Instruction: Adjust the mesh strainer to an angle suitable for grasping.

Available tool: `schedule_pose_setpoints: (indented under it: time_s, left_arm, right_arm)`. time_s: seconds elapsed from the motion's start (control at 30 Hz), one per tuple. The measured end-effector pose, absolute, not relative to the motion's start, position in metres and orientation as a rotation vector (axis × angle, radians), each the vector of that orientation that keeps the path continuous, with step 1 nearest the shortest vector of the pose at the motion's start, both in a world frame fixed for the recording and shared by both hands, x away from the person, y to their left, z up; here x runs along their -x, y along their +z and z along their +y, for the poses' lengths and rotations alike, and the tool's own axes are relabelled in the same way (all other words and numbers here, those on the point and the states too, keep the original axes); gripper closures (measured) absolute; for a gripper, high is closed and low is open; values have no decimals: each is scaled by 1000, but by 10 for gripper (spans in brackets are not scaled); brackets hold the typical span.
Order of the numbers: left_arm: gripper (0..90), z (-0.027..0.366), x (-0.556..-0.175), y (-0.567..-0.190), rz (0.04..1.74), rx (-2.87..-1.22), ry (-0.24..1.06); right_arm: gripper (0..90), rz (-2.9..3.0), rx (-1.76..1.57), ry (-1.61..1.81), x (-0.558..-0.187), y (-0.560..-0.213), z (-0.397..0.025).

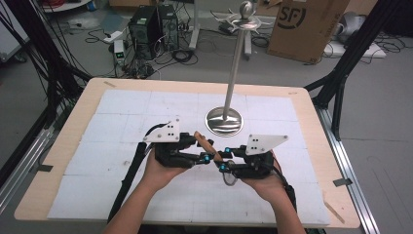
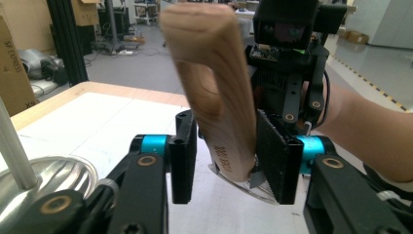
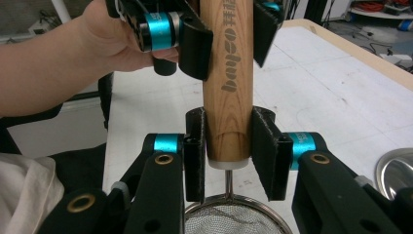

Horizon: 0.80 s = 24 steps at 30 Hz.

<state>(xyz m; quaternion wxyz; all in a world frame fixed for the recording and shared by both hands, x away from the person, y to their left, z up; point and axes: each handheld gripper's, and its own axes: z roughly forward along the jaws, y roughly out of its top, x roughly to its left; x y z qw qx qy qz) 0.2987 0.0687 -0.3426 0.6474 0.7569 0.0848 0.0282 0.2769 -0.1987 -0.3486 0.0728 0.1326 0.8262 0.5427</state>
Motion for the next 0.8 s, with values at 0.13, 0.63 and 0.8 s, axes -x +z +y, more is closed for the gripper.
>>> schedule_pose_setpoints:
  time_s: [0.13,0.63,0.8]
  left_arm:
    - [634,68,-298,-342,203,-1717,59]
    - [683,68,-299,-342,202,-1698,5]
    - [686,67,-298,-342,202,-1705,27]
  right_arm:
    - [686,2476,-388,1627,-277,-349,-199]
    - [686,2482,-373,1636,-277,-351,-192]
    - [686,2494,-385,1642,-278,-353,-188]
